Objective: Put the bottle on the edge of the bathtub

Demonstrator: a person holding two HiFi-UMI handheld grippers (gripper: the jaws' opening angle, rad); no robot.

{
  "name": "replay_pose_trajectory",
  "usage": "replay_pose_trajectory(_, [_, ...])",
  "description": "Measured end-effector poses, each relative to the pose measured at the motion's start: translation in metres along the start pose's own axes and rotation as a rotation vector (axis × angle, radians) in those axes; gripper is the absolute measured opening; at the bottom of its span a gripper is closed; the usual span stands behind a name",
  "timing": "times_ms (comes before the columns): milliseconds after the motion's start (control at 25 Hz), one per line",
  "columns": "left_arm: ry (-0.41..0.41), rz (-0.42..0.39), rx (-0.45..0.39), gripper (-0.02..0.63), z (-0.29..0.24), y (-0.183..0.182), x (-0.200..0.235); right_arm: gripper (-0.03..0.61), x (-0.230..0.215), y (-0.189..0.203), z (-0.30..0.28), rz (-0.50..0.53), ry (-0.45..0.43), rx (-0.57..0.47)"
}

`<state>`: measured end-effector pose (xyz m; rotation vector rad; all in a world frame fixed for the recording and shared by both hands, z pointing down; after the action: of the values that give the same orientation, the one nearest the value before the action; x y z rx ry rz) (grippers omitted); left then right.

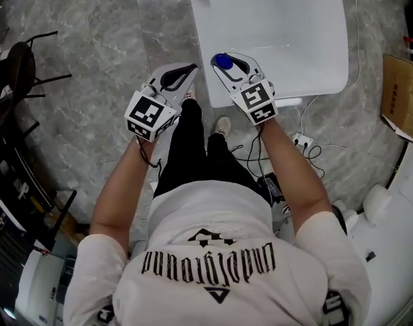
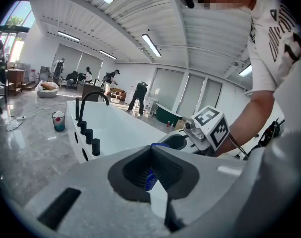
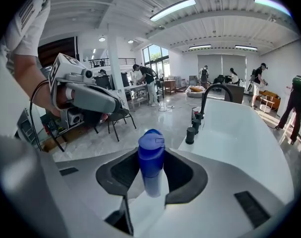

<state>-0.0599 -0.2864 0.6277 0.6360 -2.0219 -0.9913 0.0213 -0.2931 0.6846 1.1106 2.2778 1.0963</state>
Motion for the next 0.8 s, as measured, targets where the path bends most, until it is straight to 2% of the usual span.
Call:
replay_pose_trajectory(440, [0.02, 0.035, 0.059, 0.014, -0.022, 0.032, 0.011, 0.155, -0.007, 0.033, -0.035, 0.043, 0.007, 0.054])
replay_pose_trajectory(800, [0.02, 0.063, 0.066, 0.014, -0.031, 0.042, 0.013, 0.155, -0.004, 0.048, -0.045, 0.094, 0.017, 0.086])
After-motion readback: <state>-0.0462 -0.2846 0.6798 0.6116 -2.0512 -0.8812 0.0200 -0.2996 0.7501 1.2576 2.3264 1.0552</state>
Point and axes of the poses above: the fingertips, and each gripper's own axes: z backward along the fingers, x to its left, y out of its underside, the point moved 2 cm from there along z, backward along the fingers, and after that the axes turned 8 degrees about z, right-handed, at the moved point
